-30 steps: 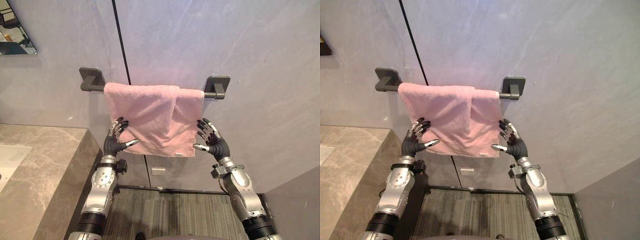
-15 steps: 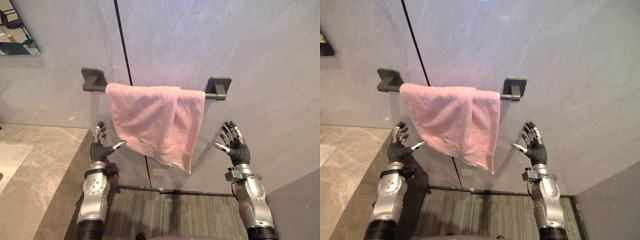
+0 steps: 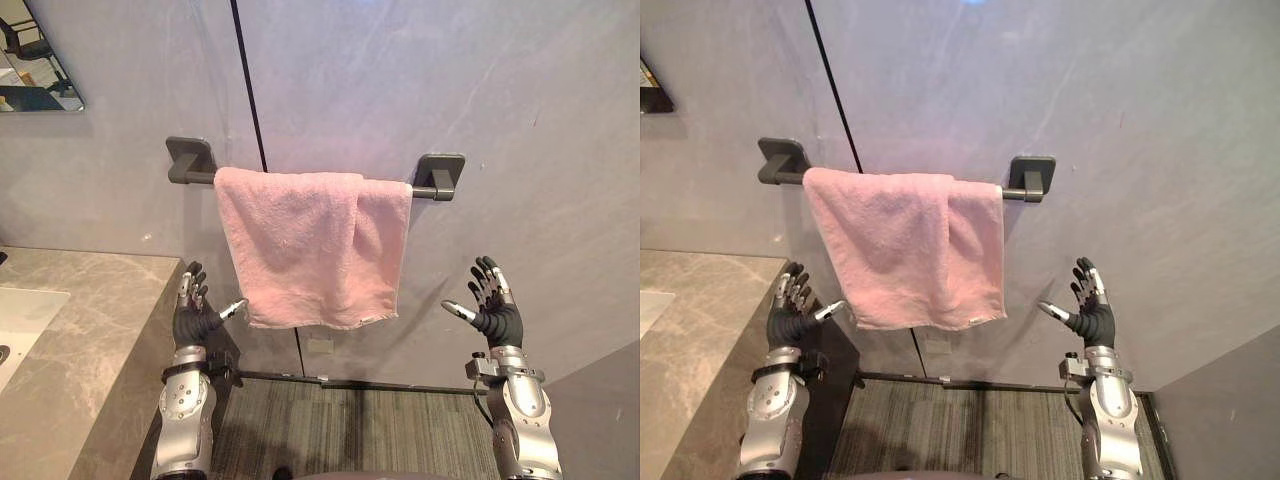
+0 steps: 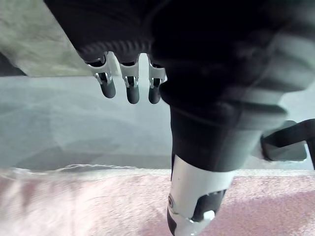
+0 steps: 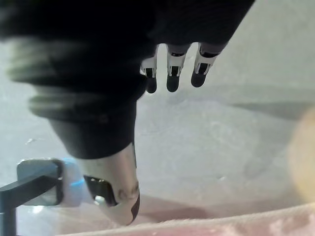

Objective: Organize washtable

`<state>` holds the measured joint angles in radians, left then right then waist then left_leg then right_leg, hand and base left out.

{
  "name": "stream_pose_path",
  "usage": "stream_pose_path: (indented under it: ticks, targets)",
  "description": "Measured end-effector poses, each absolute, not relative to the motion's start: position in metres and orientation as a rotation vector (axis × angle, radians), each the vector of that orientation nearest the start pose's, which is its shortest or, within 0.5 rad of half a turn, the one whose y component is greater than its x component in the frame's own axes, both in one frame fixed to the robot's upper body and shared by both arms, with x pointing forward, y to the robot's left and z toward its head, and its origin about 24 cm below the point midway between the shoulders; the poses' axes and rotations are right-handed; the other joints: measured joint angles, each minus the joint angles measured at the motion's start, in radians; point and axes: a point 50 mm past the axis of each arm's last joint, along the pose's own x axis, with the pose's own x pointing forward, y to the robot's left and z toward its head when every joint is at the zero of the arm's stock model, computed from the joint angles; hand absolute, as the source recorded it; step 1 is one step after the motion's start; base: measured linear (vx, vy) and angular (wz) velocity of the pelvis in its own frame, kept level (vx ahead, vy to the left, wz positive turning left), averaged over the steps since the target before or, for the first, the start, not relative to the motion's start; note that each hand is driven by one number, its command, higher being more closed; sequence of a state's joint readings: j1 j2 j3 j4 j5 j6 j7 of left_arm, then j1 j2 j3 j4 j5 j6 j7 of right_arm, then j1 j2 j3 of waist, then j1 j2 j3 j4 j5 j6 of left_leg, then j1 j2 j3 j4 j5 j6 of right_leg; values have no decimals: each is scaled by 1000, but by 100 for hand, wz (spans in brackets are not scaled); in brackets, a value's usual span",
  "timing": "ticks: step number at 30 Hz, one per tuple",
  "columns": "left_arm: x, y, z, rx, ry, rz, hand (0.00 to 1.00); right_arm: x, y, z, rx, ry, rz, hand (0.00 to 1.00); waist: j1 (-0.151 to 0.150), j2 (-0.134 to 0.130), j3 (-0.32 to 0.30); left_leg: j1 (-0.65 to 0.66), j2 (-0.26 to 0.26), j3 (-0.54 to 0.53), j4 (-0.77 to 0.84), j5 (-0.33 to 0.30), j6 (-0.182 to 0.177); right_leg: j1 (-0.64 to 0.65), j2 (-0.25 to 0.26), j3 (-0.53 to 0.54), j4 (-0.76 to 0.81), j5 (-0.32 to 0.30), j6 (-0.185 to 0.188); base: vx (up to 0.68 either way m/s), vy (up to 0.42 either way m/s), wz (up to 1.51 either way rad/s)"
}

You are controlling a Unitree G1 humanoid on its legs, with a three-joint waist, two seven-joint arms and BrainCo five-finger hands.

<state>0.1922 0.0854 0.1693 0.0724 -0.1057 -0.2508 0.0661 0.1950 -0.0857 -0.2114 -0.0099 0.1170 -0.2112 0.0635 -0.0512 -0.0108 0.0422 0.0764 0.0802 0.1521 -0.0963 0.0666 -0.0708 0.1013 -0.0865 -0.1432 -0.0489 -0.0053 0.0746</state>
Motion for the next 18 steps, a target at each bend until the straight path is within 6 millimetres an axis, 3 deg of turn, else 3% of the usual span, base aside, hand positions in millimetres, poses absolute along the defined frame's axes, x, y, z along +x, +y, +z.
stream_pose_path:
  ticks: [3, 6, 13, 18]
  targets:
    - [192, 222, 0, 15, 49, 291, 0, 197, -231, 12, -66, 26, -217, 0, 0, 4, 2, 0, 0, -4, 0, 0, 1, 0, -1, -5, 4, -2, 1, -3, -1, 7]
    - [172, 223, -32, 28, 205, 284, 0, 179, -234, -24, -102, 203, -240, 0, 4, 6, 3, -3, 1, -14, -2, 0, 1, 0, 0, -17, 13, -9, -1, -12, -5, 7]
    - [136, 218, -76, 57, 458, 252, 0, 143, -233, -79, -85, 490, -253, 0, 13, 9, 4, 4, 6, -11, -5, -2, -2, -1, -2, -24, 47, -36, -2, -7, -7, 4]
    - [114, 213, -103, 101, 624, 216, 0, 121, -227, -106, -77, 656, -242, 0, 12, 13, 4, 14, 8, -8, -6, -4, -5, -2, -4, -24, 80, -57, -5, 0, 0, 0]
